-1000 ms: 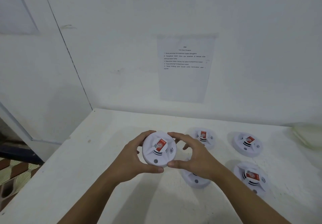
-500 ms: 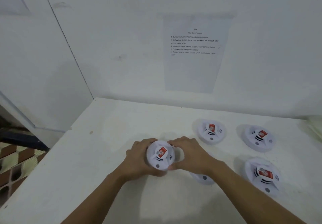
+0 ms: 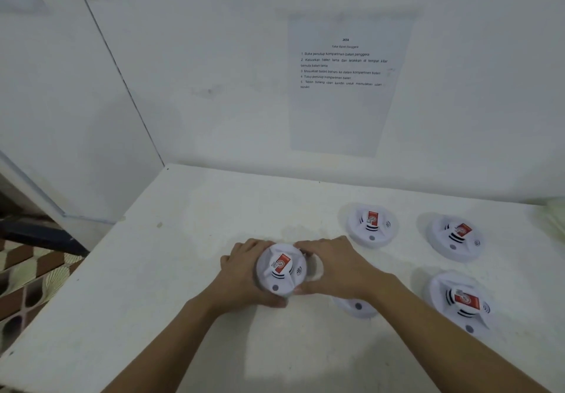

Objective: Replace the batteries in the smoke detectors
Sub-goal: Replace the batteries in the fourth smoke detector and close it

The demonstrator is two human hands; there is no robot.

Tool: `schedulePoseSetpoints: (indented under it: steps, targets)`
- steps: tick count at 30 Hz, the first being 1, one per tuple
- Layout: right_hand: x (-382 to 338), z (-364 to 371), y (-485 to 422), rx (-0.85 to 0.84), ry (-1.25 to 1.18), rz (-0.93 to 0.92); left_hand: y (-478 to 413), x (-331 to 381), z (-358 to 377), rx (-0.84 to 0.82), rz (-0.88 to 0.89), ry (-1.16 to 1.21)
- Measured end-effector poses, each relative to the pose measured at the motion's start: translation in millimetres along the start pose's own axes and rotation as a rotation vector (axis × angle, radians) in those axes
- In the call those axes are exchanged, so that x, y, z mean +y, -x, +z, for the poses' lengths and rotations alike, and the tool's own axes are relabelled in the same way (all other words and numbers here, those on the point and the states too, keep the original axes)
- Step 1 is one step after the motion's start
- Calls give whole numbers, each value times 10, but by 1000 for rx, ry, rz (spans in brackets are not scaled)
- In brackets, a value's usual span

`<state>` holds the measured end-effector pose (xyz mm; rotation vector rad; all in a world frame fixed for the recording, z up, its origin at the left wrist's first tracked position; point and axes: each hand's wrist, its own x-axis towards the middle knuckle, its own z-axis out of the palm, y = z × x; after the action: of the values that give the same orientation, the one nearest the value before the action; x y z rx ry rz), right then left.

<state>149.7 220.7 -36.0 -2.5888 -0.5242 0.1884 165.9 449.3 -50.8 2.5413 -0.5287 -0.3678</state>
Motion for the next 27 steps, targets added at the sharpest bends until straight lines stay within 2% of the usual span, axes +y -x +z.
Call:
schedulePoseSetpoints:
  steps: [3,8,11,13,19,23,27]
  targets:
    - [-52,-97,122,67,-138,50,52,90,-83,-41,-9,12]
    - [7,-419,449,446,-501,146,56,361,-246,139,76,259]
    - [184,-653,624,654,-596,233,-104,743,-264,178,123,335]
    - [372,-752,703,709,-580,325,-271,973,-170,159,163,325]
    - [931,-761,764,479,-397,522,-837,1361,275,40,152,150]
    - [1117,-783,735,292,-328,514,-1121,1455,407,-47,108,56]
    - [1214,-770,637,153,-280,490,-1340,1435,511,-44,82,-31]
